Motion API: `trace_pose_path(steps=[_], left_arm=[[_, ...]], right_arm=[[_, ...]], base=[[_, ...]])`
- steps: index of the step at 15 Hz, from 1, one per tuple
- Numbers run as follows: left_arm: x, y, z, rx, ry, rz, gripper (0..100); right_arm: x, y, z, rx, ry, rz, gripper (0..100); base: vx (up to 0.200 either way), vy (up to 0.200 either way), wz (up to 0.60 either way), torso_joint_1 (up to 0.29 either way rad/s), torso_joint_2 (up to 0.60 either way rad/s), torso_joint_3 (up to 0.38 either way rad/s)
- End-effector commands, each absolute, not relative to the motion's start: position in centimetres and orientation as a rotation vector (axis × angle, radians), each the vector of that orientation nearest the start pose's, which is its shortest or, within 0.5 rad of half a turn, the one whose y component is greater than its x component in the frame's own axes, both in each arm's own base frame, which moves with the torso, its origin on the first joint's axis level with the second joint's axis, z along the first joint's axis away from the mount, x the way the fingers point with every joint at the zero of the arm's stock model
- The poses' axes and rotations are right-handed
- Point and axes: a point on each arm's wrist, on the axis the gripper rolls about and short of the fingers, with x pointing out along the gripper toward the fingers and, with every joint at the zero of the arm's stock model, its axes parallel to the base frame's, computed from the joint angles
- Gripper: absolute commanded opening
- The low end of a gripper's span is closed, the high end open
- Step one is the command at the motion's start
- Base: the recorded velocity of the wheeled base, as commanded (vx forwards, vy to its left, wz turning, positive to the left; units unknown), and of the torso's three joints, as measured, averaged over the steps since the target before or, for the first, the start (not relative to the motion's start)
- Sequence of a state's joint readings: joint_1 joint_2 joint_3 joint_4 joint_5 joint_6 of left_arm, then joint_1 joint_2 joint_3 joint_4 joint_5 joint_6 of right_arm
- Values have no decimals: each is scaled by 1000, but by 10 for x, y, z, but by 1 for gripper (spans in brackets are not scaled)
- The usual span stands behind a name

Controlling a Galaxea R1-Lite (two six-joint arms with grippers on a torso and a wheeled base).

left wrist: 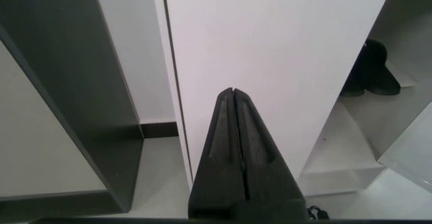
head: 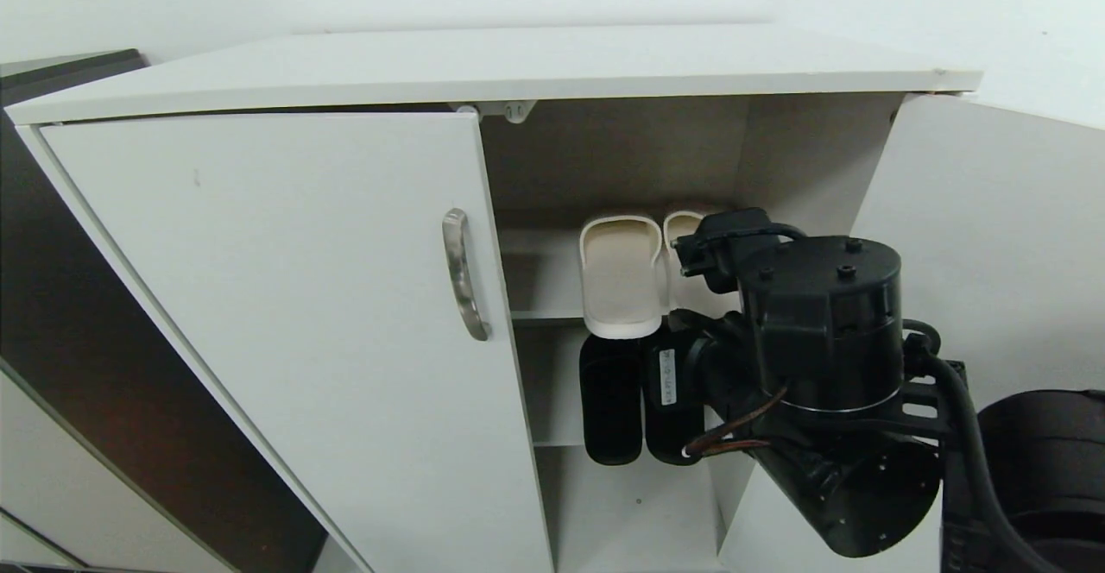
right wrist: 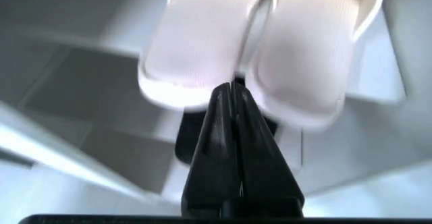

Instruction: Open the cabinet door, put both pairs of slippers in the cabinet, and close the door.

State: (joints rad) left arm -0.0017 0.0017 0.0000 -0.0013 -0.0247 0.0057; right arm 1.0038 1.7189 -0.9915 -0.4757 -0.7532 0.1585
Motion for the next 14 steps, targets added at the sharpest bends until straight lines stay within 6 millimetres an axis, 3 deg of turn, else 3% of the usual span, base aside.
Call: trace_pose_path(steps=[1, 3, 10, 14], left_arm=[[-23, -1, 76, 8, 0, -26, 0], [-23, -1, 76, 6, 0, -26, 0], [-23, -1, 76, 3, 0, -26, 0], [-23, -1, 76, 2, 0, -26, 0]], right_arm=[[180, 257, 208, -43, 193, 250, 0], [183, 262, 199, -54, 211, 252, 0], [185, 265, 197, -41, 194, 248, 0], [185, 265, 197, -41, 195, 246, 0]], base=[[0, 0, 0, 0, 0, 0], [0, 0, 0, 0, 0, 0], [0, 0, 0, 0, 0, 0], [-200, 0, 0, 1, 2, 2]])
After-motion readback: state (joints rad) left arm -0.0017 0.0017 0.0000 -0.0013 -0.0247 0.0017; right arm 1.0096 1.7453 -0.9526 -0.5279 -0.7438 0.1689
